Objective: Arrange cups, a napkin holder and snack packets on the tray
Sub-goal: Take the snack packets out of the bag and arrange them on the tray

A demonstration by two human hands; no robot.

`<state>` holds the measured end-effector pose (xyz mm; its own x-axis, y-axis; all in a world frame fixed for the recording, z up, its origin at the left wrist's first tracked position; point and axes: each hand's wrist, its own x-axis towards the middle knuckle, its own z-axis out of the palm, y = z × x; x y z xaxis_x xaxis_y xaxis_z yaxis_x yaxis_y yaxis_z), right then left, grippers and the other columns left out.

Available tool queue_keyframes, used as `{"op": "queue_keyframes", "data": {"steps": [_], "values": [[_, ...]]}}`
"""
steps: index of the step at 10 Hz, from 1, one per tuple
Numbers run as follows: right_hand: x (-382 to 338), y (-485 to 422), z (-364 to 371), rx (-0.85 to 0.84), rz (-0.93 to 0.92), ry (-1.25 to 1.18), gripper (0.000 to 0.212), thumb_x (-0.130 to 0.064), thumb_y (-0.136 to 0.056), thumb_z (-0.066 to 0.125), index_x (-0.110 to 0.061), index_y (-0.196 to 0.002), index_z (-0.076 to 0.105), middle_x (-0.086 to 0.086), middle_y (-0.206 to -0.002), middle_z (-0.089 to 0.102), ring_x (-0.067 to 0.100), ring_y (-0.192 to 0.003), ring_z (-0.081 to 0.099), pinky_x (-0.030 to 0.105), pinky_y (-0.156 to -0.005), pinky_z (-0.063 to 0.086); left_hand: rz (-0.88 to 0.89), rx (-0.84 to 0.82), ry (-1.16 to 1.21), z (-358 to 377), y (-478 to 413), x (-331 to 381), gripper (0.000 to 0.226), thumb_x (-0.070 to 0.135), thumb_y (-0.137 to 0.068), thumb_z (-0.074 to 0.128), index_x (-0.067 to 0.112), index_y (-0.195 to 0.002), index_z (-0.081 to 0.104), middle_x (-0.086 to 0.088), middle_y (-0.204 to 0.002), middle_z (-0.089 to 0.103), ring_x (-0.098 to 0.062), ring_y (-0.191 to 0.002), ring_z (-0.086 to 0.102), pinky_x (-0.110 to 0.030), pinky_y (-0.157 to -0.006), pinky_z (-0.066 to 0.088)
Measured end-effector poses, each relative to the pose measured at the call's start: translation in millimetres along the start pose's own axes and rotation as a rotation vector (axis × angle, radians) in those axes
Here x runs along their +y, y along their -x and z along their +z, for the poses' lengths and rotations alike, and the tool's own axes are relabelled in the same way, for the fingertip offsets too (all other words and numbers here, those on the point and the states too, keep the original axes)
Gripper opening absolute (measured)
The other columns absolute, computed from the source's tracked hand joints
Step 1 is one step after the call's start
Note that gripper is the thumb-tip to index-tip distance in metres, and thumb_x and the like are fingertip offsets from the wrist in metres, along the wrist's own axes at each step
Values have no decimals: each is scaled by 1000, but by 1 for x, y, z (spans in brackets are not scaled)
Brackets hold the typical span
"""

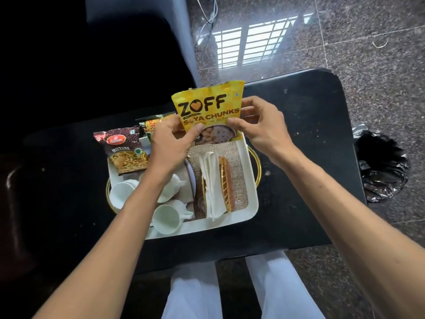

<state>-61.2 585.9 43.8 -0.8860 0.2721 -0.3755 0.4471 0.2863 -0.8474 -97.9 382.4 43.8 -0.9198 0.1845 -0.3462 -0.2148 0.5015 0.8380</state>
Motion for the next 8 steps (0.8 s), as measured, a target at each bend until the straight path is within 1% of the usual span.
{"op": "queue_keyframes", "data": {"steps": [1, 2, 3, 4, 5, 6, 7, 8], "values": [[8, -3, 18, 22, 35, 21, 32, -30, -84, 79, -18, -111, 69, -8, -96, 73, -4, -84, 65, 2, -55, 47, -52, 59, 14, 1, 1, -8, 20, 26, -94, 72, 12, -108, 71, -8, -106, 77, -21, -100, 73, -41, -87, 61], [14, -3, 32, 61, 52, 69, 29, -29, -85, 77, -17, -110, 69, -8, -95, 72, -1, -84, 65, 4, -56, 48, -110, 120, 45, 4, 2, -15, 10, 22, -94, 71, 28, -88, 65, 11, -89, 71, 9, -80, 66, -13, -73, 52], [19, -4, 40, 101, 68, 107, 28, -28, -86, 76, -17, -110, 69, -7, -98, 72, 3, -86, 67, 12, -63, 53, -143, 131, 75, 7, 1, -22, 8, 21, -96, 69, 14, -94, 66, 1, -94, 73, 10, -79, 66, -4, -70, 45], [23, -5, 45, 118, 84, 118, 30, -27, -87, 75, -15, -113, 67, -4, -106, 74, 6, -90, 67, 15, -67, 53, -173, 126, 115, 7, 1, -22, 32, 18, -97, 68, 7, -126, 64, 15, -102, 68, 22, -85, 63, 1, -77, 50], [24, -5, 47, 135, 86, 130, 34, -29, -88, 74, -14, -118, 66, -2, -109, 74, 5, -89, 67, 9, -66, 50, -212, 140, 116, 7, 2, -18, 45, 20, -99, 65, 8, -142, 56, 3, -125, 68, 9, -100, 62, 6, -73, 44], [22, -3, 45, 139, 86, 129, 38, -28, -89, 73, -13, -122, 63, -2, -113, 73, 3, -91, 65, 5, -66, 49, -212, 233, 127, 5, 9, -12, 43, 16, -100, 62, 6, -142, 57, -9, -136, 67, -6, -115, 64, 3, -83, 46], [19, 1, 40, 177, 48, 176, 43, -28, -90, 72, -12, -127, 58, 2, -122, 67, 10, -104, 63, 19, -86, 54, -169, 344, 86, 2, 20, -5, 37, 14, -100, 61, 5, -136, 62, -10, -128, 71, -6, -106, 67, 1, -82, 48], [6, 15, 39, 257, -107, 332, 44, -25, -92, 67, -11, -132, 55, 6, -129, 60, 17, -118, 54, 29, -98, 47, -32, 340, -55, -2, 32, 5, 38, 15, -102, 58, 6, -139, 59, -12, -133, 69, -14, -116, 67, -10, -94, 51]]}}
